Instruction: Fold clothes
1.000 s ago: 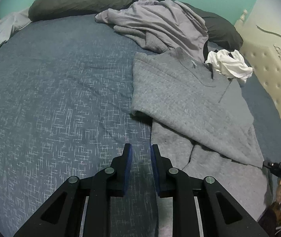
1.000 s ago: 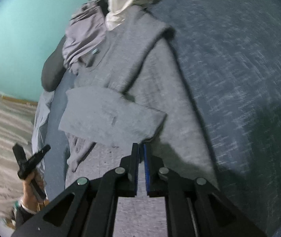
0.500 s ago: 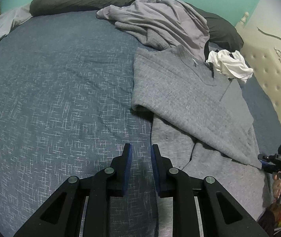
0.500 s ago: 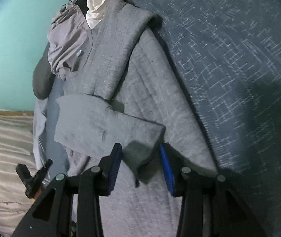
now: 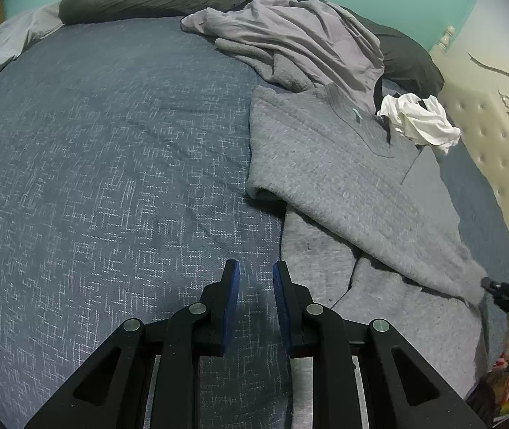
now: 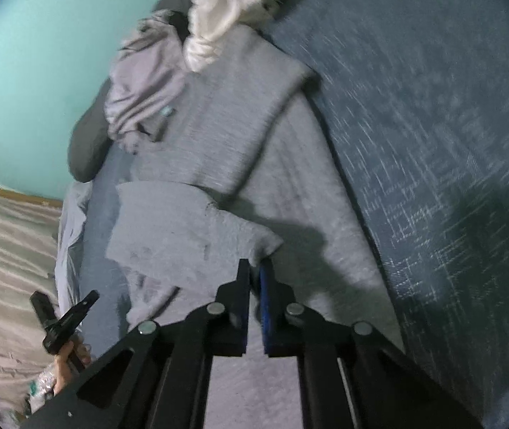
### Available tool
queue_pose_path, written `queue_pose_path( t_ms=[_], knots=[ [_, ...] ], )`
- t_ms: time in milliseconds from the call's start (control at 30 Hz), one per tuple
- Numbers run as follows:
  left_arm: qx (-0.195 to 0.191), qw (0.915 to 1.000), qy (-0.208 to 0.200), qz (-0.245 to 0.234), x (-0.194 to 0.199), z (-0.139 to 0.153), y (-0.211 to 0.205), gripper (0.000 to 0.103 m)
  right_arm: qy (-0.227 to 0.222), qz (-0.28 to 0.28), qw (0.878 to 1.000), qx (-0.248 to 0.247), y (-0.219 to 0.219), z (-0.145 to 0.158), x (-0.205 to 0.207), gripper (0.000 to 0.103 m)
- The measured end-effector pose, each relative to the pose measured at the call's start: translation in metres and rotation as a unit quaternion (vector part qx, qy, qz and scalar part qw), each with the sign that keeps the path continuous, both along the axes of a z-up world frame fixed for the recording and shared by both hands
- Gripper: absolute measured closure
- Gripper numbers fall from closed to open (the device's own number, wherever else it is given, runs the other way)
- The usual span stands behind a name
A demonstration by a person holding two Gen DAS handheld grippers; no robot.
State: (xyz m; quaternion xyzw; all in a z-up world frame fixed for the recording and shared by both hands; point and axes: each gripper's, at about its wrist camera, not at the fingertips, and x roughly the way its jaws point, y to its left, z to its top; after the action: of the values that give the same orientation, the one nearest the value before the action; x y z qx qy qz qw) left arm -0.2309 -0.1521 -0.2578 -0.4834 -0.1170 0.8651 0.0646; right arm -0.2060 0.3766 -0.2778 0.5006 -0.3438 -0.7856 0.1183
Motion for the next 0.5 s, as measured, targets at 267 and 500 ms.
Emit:
queue_pose_path(
  t_ms=[267,500],
  knots=[
    [-0.006,0.9999,-0.012,-0.005,-0.014,-0.016,0.011,0.081,0.045,-0.002,0.999,0.009,0.010,0.046,0.015,0.099],
    [-0.030,0.9991,-0.025,-0.018,-0.044,-0.039,0.028,0.077,0.045,-0.032,0.998,0.007,0.034,0.049,0.014,0.099]
  ],
)
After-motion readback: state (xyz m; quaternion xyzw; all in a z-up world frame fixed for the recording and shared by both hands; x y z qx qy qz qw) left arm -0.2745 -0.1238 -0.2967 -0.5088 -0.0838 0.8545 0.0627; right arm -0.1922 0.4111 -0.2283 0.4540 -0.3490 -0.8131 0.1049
